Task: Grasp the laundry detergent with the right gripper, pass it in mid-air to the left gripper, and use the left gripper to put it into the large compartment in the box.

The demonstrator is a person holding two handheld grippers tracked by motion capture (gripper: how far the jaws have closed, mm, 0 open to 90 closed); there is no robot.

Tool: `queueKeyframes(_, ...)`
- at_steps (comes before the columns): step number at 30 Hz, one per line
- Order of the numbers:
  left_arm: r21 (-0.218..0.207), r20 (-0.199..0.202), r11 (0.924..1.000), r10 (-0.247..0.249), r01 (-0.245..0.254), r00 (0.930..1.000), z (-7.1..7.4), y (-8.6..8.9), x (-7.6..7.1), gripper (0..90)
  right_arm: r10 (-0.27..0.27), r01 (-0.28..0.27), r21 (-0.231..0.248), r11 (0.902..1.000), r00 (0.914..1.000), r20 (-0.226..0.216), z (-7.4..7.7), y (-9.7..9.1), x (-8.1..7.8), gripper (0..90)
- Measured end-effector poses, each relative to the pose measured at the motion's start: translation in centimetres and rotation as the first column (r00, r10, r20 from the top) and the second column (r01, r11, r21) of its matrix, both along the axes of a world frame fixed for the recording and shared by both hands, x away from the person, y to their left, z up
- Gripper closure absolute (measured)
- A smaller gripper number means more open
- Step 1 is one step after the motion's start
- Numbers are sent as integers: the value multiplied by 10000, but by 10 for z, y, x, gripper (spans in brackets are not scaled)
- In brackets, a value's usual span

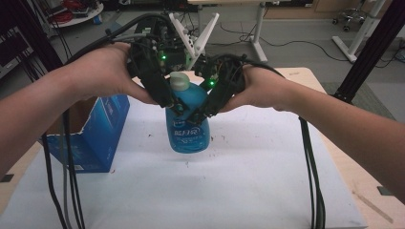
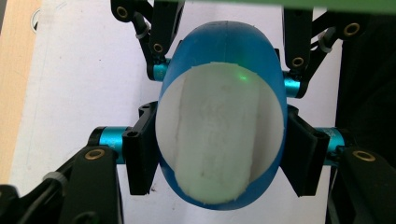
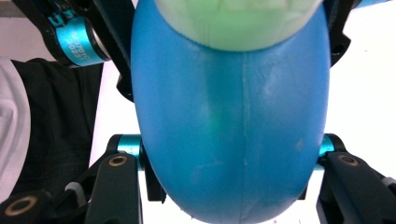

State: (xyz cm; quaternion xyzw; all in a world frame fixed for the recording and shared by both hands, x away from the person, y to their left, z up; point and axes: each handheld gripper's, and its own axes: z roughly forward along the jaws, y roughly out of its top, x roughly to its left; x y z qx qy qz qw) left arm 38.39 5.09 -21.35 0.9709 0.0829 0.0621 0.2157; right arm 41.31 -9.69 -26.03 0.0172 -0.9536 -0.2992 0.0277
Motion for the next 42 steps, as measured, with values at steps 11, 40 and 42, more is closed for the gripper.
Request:
queueKeyframes(11,-38,-146,10000,-59,58,9999,1,0,1,382,5,-5,-5,10000,10000,8,0,-1,-2,223)
queueKeyframes(40,-513,204,9669,2513,-2500,9677,54,55,2,382,-2237,2235,-1003,9695,9746,97,4,-76,28,196)
queueKeyframes(42,-659,226,9527,2986,-2966,9541,60,65,2,382,-2517,2517,-1146,9610,9677,153,4,-82,29,196)
